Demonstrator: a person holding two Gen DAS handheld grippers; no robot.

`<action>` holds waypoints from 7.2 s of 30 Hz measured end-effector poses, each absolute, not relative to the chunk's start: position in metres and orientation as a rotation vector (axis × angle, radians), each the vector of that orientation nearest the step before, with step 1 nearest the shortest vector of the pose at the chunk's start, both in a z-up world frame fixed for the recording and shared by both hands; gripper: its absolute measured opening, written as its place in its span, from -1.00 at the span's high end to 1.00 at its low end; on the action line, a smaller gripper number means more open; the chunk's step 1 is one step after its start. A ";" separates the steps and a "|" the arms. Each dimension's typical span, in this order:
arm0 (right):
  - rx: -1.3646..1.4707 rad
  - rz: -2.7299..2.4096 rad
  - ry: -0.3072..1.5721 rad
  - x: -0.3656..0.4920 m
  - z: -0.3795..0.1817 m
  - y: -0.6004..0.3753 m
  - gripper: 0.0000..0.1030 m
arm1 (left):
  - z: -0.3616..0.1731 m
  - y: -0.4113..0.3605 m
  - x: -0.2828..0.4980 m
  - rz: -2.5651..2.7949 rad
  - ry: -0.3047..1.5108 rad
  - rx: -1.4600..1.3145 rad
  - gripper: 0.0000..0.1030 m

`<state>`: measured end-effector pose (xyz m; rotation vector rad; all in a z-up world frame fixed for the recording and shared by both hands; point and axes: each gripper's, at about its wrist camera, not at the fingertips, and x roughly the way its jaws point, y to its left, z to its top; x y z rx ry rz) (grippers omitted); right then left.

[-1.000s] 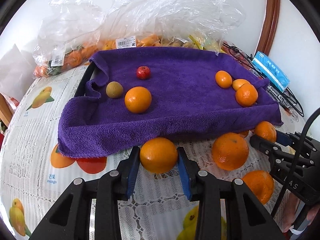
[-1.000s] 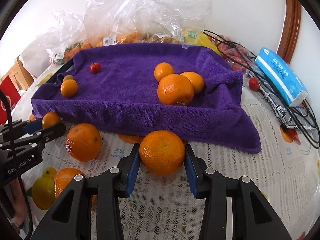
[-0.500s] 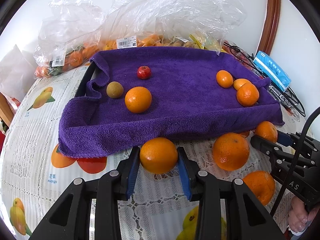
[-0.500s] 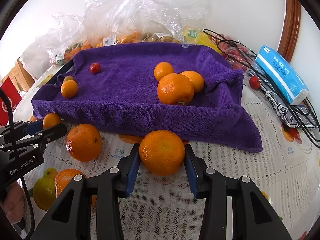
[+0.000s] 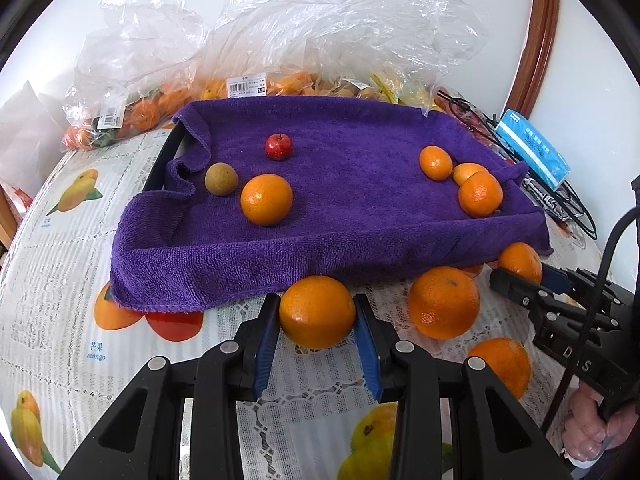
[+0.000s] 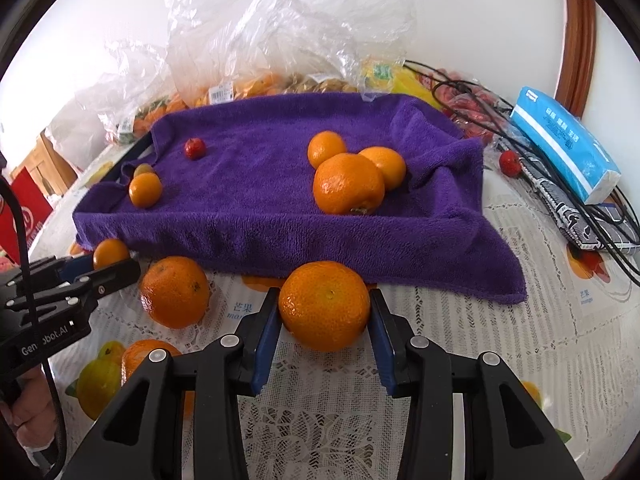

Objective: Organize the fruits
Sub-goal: 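Close the right tool on its orange while the left tool closes on another orange, then carry the orange in the right tool over the towel while the left tool lowers its orange there, then move the left tool to a large orange beside the towel and grip it, then lower the left tool's orange onto the towel while the right tool lowers its orange beside it, then open the left tool releasing its orange on the towel, then carry the right tool's orange over the towel and lower it among the oranges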

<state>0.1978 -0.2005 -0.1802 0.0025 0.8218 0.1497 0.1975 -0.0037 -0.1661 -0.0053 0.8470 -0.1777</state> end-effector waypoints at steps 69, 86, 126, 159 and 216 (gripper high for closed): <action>0.154 0.182 0.622 0.196 -0.125 -0.198 0.19 | -0.140 0.041 0.197 -0.098 0.696 -0.103 0.42; 0.248 0.098 0.595 0.149 -0.126 -0.232 0.19 | -0.136 0.039 0.186 -0.167 0.678 -0.155 0.42; 0.145 0.070 0.677 0.147 -0.138 -0.253 0.19 | -0.147 -0.042 0.203 -0.307 0.906 -0.133 0.20; 0.053 0.157 0.706 0.283 -0.122 -0.210 0.19 | -0.119 0.027 0.297 -0.069 0.802 -0.201 0.20; -0.056 0.247 0.896 0.149 -0.178 -0.127 0.14 | -0.101 0.068 0.217 -0.035 0.800 -0.175 -0.23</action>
